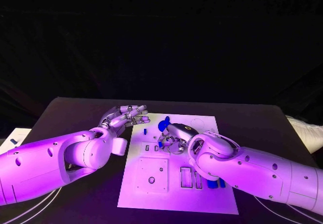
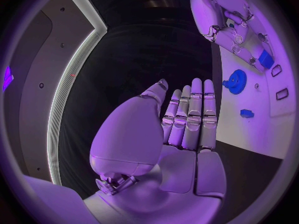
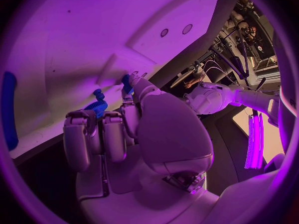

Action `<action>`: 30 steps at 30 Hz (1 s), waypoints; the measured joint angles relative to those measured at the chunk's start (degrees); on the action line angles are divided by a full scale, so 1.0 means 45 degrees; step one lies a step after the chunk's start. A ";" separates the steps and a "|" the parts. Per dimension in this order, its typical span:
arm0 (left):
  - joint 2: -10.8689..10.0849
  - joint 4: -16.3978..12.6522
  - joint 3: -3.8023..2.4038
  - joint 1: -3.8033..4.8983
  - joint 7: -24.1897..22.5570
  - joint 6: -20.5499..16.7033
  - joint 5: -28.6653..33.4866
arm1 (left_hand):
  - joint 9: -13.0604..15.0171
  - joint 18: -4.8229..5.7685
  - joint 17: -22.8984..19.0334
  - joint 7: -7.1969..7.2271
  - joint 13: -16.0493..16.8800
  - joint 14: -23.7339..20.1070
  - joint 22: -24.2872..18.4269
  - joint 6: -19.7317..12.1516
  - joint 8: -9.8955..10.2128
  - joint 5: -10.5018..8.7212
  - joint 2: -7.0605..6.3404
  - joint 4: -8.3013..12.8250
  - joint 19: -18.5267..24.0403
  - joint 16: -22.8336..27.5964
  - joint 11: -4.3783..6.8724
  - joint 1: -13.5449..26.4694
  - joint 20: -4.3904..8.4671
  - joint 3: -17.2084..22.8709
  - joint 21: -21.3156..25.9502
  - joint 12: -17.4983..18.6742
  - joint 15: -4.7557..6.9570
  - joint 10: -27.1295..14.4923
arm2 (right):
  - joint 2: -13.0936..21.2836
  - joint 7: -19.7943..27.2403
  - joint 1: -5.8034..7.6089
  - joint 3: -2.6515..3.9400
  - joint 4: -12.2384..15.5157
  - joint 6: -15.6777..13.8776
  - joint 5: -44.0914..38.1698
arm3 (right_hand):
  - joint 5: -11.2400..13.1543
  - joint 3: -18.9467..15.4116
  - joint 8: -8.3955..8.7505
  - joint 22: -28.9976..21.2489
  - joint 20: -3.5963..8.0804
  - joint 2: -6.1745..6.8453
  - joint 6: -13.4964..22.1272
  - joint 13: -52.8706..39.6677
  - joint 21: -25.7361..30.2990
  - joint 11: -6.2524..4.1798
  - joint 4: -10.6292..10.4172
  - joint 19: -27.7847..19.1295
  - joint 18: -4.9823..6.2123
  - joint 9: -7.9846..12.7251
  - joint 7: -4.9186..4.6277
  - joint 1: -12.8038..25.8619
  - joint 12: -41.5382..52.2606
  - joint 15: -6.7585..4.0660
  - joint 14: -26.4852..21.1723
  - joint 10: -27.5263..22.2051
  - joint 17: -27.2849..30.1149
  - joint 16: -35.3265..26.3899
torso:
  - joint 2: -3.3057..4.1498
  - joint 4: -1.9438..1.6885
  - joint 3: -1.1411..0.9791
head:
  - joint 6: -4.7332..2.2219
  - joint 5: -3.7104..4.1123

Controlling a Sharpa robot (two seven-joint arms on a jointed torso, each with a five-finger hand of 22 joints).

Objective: Assemble the parts on the task board

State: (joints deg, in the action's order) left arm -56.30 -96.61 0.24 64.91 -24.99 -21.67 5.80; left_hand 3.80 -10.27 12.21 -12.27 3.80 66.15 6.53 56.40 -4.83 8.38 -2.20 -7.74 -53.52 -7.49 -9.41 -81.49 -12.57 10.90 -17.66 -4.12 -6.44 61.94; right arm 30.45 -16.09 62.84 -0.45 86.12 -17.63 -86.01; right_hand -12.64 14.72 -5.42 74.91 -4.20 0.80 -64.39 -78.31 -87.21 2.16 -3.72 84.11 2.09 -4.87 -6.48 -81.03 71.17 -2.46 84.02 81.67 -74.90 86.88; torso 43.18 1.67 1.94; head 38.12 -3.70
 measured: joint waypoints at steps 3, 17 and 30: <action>-0.0001 0.0000 0.0000 0.0000 0.0003 0.0004 0.0000 | 0.0000 -0.0001 0.0000 0.0000 0.0000 0.0000 0.0000 0.0000 0.0000 0.0000 0.0000 0.0000 0.0000 0.0000 0.0000 0.0000 0.0000 0.0000 0.0000 0.0000 0.0000 0.0000 | 0.0030 -0.0014 0.0000 0.0006 0.0052 0.0080 -0.0051 | 0.0002 -0.0001 -0.0001 0.0000 0.0000 -0.0028 0.0000 -0.0002 0.0000 0.0000 0.0000 0.0000 0.0000 0.0000 0.0000 0.0036 0.0000 0.0000 0.0000 0.0000 0.0000 0.0000 | 0.0004 0.0000 0.0000 | 0.0012 -0.0006; -0.0020 -0.0015 0.0000 0.0000 0.0013 0.0019 0.0000 | 0.0001 0.0000 0.0001 -0.0046 0.0001 0.0000 -0.0011 -0.0046 0.0000 0.0000 0.0000 0.0000 0.0000 0.0000 0.0000 0.0000 0.0000 0.0000 0.0000 0.0000 0.0000 0.0000 | 0.0117 -0.0276 0.0018 0.0035 0.0276 0.0511 -0.0404 | -0.0030 -0.0002 -0.0008 0.0009 0.0000 0.0309 0.0000 0.0130 0.0001 -0.0047 0.0000 0.0000 0.0006 -0.0144 0.0001 0.0436 -0.0149 -0.0001 0.0000 -0.0040 -0.0009 -0.0049 | 0.0012 0.0000 0.0001 | 0.0063 0.0002; -0.0038 -0.0015 0.0001 -0.0001 0.0018 0.0030 0.0000 | 0.0000 -0.0001 -0.0009 -0.0046 -0.0010 0.0000 -0.0010 -0.0046 0.0000 0.0000 0.0000 0.0000 -0.0001 0.0000 0.0000 0.0000 0.0000 0.0000 -0.0001 0.0076 0.0000 0.0000 | 0.0125 -0.0774 0.0001 0.0011 0.0341 0.0491 -0.0812 | 0.0099 -0.0250 0.0230 0.0007 -0.0001 0.0491 0.0144 0.0770 0.0001 -0.0048 -0.0248 0.0000 0.0008 -0.0164 -0.0081 0.1227 -0.0368 -0.0001 0.0000 -0.0039 -0.0007 -0.0148 | 0.0015 -0.0009 0.0004 | 0.0035 0.0027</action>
State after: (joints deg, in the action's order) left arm -56.47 -96.68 0.25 64.91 -24.91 -21.54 5.80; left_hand 3.80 -10.27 12.17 -12.48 3.75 66.15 6.49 56.19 -4.83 8.38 -2.20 -7.74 -53.52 -7.49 -9.41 -81.49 -12.57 10.90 -17.66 -3.77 -6.44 61.94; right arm 31.01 -19.57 62.84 -0.40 87.66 -15.42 -89.67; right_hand -12.19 13.59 -4.38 74.94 -4.21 3.01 -63.75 -74.84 -87.21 1.95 -4.84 84.10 2.12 -5.61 -6.84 -75.51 69.51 -2.47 84.02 81.50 -74.94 86.21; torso 43.24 1.63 1.96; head 38.28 -3.58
